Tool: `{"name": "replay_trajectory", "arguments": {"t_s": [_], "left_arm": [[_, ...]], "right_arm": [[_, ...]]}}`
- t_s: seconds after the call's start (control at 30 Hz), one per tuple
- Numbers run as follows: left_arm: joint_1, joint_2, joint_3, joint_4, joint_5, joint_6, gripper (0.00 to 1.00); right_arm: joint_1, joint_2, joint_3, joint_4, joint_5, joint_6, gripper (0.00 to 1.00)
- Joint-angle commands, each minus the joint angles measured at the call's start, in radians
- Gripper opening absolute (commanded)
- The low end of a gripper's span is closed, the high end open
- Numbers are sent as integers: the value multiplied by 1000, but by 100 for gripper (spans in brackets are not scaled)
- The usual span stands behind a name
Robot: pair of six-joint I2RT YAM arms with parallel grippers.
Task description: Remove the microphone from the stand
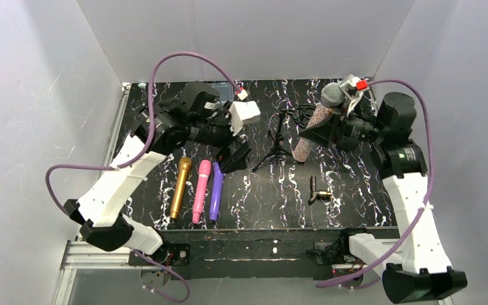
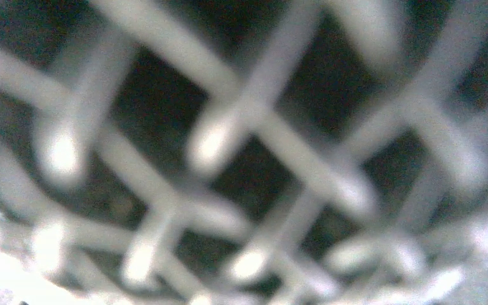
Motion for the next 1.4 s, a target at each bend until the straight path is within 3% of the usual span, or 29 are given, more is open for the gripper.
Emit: {"name": "replay_trajectory", "arguments": {"t_s": [0.0,0.2,0.3,0.53,1.2,1.37], "left_arm": [[62,-17,-22,-45,188,-170,98],[115,40,27,70,222,-365,98],[116,89,47,125,216,-448,98],[115,200,147,207,265,-486,97],[80,286,164,322,366,-574,72],[58,291,151,314,379,-573,53]], "right_arm": [[42,62,-4,234,-116,169,1],[85,143,-17,549,-165,413,1],[114,200,27,616,-160,469,1],[143,307,94,773,-165,604,1],[146,321,18,936,-134,740,1],[145,307,4,946,-128,748,1]]}}
